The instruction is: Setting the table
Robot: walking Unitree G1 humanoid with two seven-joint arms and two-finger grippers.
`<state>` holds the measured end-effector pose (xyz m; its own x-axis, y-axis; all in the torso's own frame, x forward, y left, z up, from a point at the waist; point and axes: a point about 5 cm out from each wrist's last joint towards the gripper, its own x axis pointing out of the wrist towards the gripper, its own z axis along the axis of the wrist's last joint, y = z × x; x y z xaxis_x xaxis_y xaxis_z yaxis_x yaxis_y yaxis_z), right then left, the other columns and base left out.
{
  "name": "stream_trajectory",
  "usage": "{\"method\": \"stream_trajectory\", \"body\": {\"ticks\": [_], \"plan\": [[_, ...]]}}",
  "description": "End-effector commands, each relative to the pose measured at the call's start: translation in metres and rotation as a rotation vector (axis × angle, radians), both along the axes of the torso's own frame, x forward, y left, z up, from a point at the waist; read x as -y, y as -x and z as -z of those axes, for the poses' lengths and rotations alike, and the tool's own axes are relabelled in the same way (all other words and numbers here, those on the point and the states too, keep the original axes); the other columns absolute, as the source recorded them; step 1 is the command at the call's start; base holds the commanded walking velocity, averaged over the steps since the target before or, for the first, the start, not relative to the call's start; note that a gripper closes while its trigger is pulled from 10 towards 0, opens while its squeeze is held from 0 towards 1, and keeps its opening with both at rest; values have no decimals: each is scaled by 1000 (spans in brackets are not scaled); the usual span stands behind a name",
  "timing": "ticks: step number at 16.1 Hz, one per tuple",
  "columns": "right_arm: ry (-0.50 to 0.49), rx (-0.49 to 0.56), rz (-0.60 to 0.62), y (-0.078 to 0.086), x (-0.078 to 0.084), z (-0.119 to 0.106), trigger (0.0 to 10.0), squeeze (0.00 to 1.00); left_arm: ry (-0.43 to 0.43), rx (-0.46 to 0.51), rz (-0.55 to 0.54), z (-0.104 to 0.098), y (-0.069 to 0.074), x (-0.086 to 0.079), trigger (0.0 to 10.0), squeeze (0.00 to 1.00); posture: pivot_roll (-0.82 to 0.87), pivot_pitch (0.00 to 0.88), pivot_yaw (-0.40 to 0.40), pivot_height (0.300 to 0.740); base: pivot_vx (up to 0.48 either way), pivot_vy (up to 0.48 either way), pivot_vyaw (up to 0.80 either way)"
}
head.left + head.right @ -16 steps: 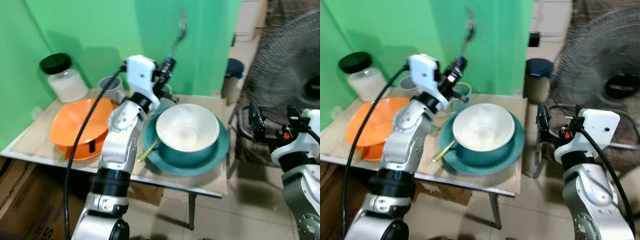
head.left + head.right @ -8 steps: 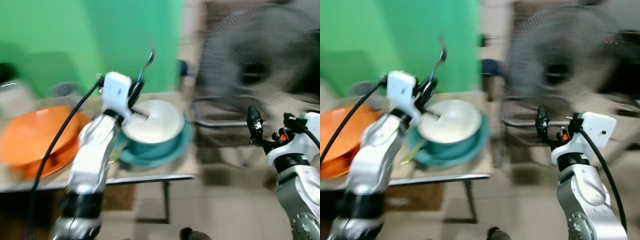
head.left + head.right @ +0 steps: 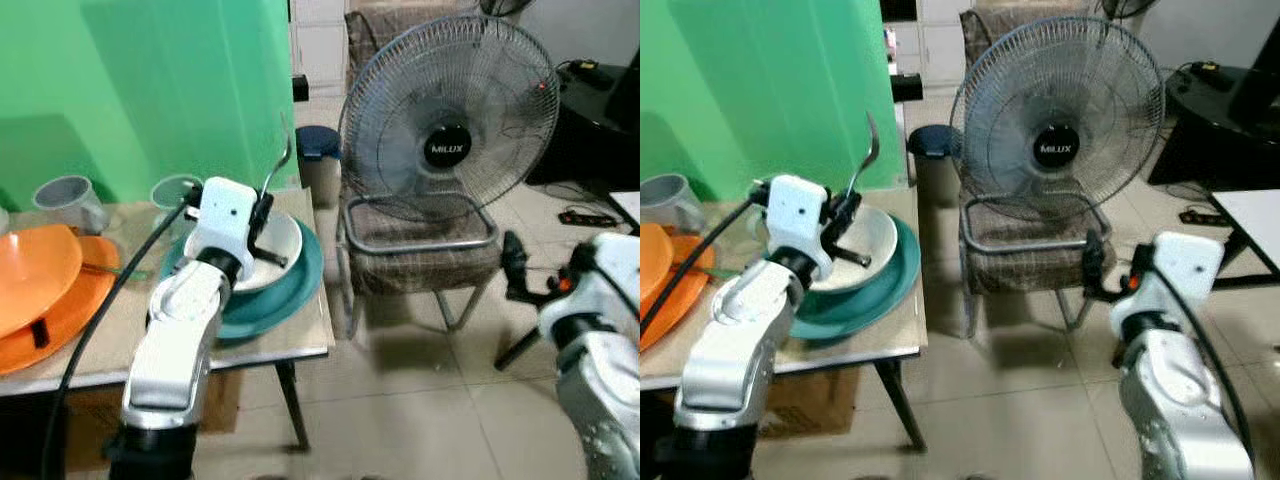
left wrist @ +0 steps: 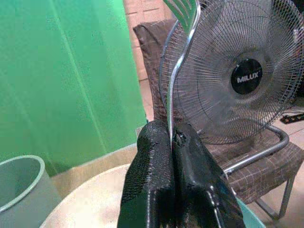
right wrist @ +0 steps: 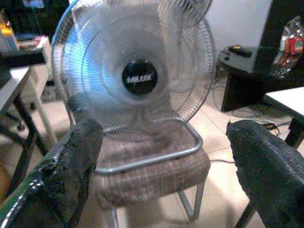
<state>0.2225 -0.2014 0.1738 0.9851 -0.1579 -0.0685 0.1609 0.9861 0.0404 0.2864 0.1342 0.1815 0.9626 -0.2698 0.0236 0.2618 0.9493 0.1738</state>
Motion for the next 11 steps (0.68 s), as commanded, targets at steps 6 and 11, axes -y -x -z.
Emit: {"method": "stream_trajectory", "body": {"ticks": [6,11], "plan": [[17,-23,88,4,4,5,10000,0,26,15,3,-5,-9,-2,10000,0,-29,0,55,740,0,0,-765],[25,-12,54,3,2,3,10000,0,63,14,44,-9,-15,5,10000,0,-46,0,66,740,336,0,-106]]}}
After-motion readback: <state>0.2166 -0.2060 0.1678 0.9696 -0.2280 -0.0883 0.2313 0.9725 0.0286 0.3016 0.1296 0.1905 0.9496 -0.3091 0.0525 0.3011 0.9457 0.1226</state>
